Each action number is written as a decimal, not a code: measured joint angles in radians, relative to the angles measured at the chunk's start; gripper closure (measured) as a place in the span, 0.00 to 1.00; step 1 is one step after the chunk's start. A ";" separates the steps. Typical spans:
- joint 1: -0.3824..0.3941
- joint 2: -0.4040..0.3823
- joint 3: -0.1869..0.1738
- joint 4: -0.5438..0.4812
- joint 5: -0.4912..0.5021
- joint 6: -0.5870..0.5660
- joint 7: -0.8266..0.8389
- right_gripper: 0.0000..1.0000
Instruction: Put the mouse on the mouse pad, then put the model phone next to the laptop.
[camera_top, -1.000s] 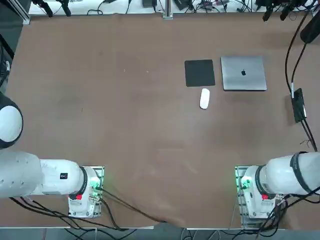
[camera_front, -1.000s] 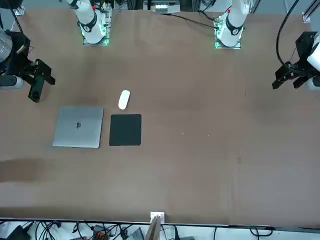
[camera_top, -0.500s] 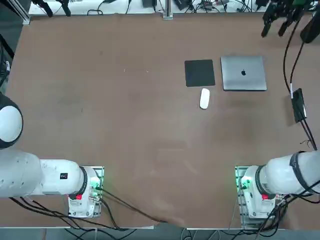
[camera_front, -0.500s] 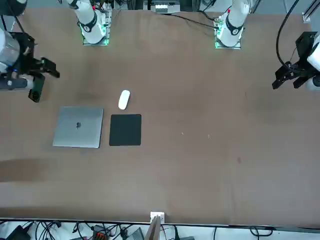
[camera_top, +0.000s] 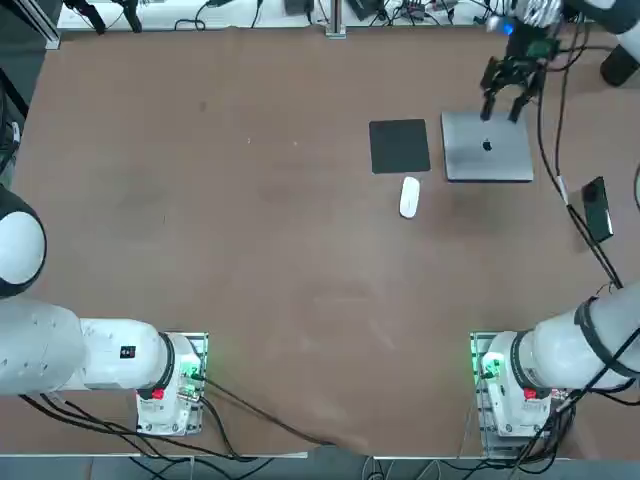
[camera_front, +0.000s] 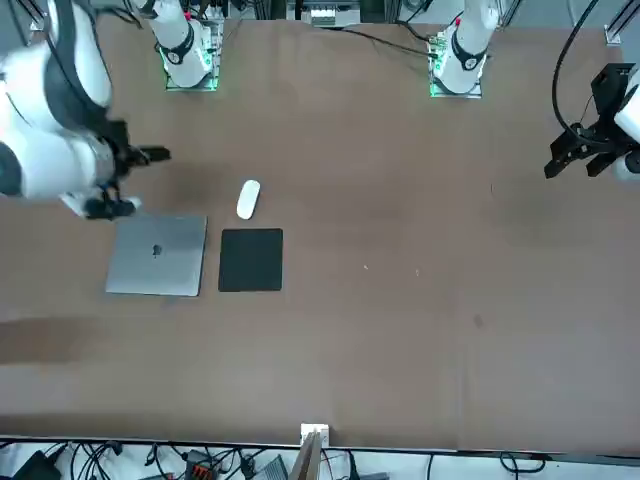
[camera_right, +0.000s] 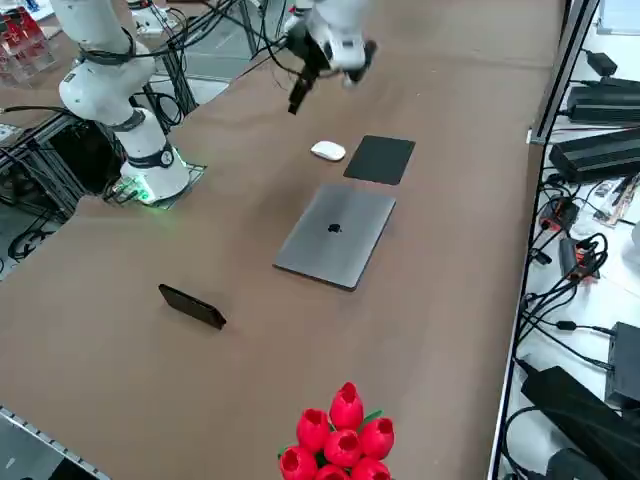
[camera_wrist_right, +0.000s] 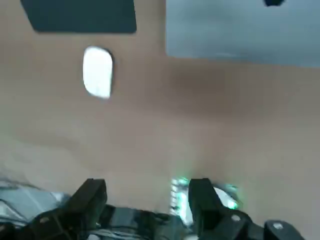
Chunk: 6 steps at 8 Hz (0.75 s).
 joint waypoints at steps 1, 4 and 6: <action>0.029 0.022 0.001 -0.046 0.028 0.112 0.101 0.00; 0.218 0.029 0.008 -0.228 0.054 0.517 0.451 0.00; 0.309 0.024 0.010 -0.347 0.056 0.731 0.602 0.00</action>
